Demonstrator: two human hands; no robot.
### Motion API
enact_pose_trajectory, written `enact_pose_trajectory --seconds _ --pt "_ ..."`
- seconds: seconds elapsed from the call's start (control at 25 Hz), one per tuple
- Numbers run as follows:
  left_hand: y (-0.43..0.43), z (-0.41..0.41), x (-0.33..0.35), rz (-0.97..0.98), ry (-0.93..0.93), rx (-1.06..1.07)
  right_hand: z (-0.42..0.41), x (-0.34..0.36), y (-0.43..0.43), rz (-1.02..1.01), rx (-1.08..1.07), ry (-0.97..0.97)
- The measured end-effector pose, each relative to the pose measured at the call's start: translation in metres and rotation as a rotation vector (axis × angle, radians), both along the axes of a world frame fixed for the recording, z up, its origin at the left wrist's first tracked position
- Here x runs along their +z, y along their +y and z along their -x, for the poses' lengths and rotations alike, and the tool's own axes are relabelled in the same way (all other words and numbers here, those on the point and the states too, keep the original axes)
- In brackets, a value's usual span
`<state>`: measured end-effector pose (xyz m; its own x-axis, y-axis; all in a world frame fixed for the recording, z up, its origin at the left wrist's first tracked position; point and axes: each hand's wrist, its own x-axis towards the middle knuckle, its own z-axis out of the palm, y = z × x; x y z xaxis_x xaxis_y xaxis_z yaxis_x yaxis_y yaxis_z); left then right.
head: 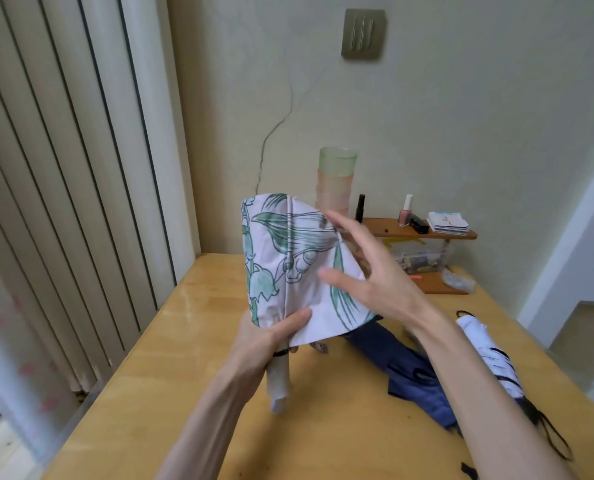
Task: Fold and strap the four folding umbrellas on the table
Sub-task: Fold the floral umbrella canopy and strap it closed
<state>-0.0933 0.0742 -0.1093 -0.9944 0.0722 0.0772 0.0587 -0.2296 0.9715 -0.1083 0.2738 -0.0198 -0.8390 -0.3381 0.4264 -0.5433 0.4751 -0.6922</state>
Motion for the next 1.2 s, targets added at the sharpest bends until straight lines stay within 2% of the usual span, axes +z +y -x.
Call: enact_pose_trajectory --seconds 0.12,0.24,0.48,0.72,0.84,1.0,1.12,1.2 --pt "-0.005 0.006 0.001 0.009 -0.030 0.103 -0.008 -0.025 0.012 -0.005 0.089 -0.047" --pt "-0.010 0.008 0.002 -0.020 -0.033 0.134 -0.009 -0.048 0.008 0.067 0.086 -0.063" --pt "-0.018 0.012 0.003 -0.077 -0.048 0.153 0.001 -0.074 -0.004 0.298 -0.218 0.102" --pt "-0.023 0.015 0.000 -0.059 -0.033 0.212 -0.002 -0.069 -0.003 0.457 -0.382 0.208" --pt "-0.021 0.014 0.003 -0.106 -0.016 0.221 -0.003 -0.072 0.001 0.367 -0.458 0.284" --pt "-0.017 0.011 0.007 -0.121 -0.018 0.189 -0.002 -0.079 0.000 0.177 -0.518 0.512" --pt "-0.022 0.012 0.004 -0.116 -0.010 0.198 -0.002 -0.080 0.001 0.212 -0.474 0.477" --pt "-0.027 0.013 0.004 -0.111 -0.004 0.209 -0.003 -0.081 0.003 0.217 -0.531 0.517"
